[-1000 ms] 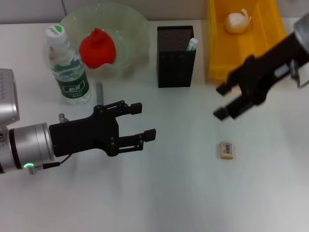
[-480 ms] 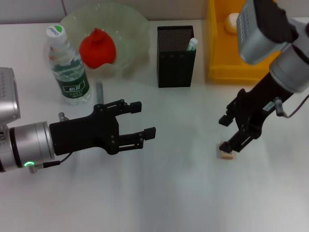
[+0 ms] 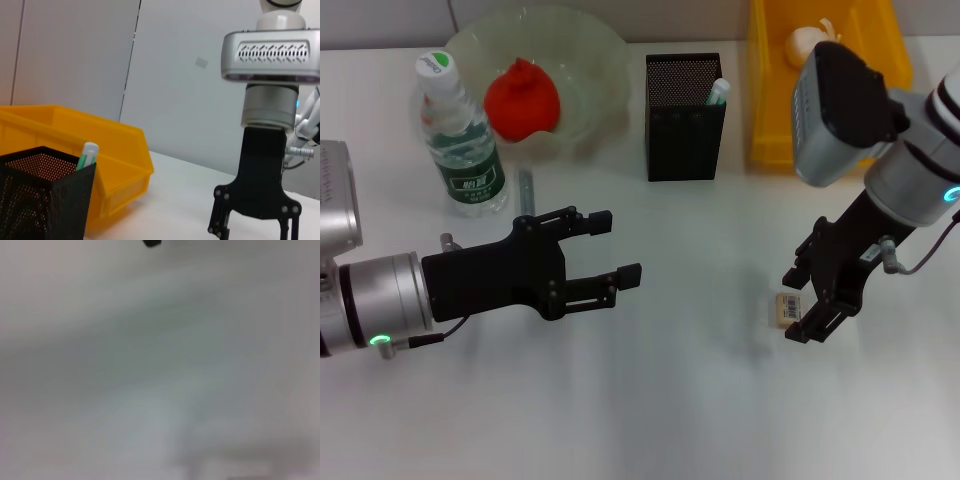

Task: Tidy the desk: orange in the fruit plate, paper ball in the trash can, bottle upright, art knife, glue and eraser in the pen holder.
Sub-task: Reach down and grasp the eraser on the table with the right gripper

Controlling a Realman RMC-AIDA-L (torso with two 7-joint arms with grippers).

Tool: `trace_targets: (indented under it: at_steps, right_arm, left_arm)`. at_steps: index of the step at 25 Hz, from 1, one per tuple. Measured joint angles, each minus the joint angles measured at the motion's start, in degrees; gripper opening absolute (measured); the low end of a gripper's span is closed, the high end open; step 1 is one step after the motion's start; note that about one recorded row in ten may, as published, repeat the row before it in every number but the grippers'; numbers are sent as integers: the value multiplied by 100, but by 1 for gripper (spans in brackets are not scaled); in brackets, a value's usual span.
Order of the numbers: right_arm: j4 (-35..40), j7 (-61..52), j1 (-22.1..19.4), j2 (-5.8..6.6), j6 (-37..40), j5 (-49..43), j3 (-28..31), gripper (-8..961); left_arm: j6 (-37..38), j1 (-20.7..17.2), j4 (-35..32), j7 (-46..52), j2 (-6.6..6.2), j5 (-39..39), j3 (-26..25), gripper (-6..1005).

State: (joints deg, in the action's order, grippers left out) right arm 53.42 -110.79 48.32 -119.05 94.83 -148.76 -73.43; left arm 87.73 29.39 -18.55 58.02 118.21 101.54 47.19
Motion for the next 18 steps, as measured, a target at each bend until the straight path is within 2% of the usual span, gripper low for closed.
trace_targets:
  at_steps: [10,18]
  right_arm:
    - [-167,28,-76,-21,-446,24,-339,703]
    - [-197,31,-86,-30,-496,36,-393,702]
  left_arm:
    - [-2,14,0,-1,6,-3,0,784]
    - [-2,20,10,-1,9,-3,0,785]
